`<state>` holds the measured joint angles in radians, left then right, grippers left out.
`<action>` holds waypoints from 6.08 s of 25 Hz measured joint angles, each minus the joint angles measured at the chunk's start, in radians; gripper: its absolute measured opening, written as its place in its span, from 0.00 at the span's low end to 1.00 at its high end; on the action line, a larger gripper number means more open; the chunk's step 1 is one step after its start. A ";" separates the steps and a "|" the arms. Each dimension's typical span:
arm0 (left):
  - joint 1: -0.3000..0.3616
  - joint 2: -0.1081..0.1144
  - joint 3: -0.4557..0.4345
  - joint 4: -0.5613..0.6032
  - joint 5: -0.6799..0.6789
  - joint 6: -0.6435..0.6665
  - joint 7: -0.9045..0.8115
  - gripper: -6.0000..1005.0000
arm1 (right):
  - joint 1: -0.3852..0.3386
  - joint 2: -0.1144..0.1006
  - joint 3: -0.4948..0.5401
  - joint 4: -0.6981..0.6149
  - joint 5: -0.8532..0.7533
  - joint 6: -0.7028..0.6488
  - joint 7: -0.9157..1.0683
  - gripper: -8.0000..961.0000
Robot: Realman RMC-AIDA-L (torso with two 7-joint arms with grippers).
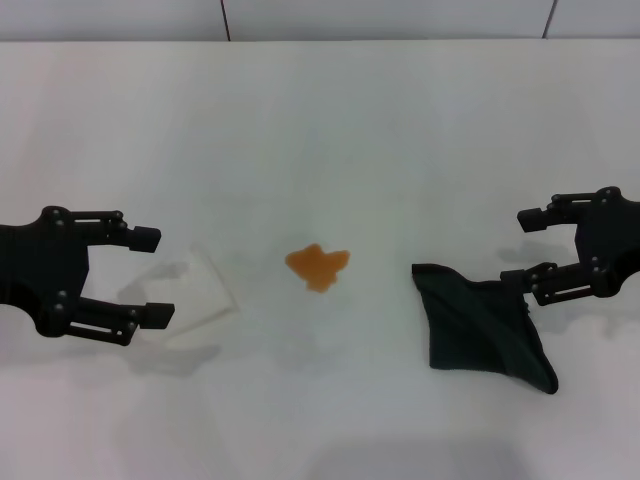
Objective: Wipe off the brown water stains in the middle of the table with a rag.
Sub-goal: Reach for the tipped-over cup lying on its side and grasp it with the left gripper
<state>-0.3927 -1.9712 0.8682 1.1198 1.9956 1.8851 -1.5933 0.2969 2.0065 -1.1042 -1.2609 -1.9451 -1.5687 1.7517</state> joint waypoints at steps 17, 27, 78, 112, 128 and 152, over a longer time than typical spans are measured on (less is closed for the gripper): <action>0.000 0.000 0.000 0.000 0.000 0.000 0.000 0.88 | 0.002 0.000 -0.002 0.000 0.000 -0.004 0.002 0.87; 0.000 0.000 0.000 0.000 0.002 -0.004 0.001 0.88 | 0.002 0.000 -0.002 -0.002 0.000 -0.005 0.006 0.87; -0.395 0.112 -0.055 -0.309 0.538 -0.073 -0.077 0.88 | -0.005 0.003 -0.013 0.016 0.054 0.009 0.037 0.87; -0.422 0.039 0.009 -0.339 0.612 -0.176 -0.102 0.88 | -0.012 0.003 -0.023 0.029 0.065 0.001 0.031 0.87; -0.430 0.005 0.010 -0.352 0.619 -0.215 -0.100 0.88 | -0.016 0.003 -0.025 0.037 0.064 0.001 0.029 0.87; -0.434 -0.014 0.021 -0.385 0.623 -0.276 -0.097 0.86 | -0.018 0.001 -0.025 0.046 0.064 0.001 0.028 0.87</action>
<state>-0.8271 -1.9854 0.8895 0.7345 2.6185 1.6093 -1.6904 0.2791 2.0079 -1.1290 -1.2149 -1.8806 -1.5677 1.7797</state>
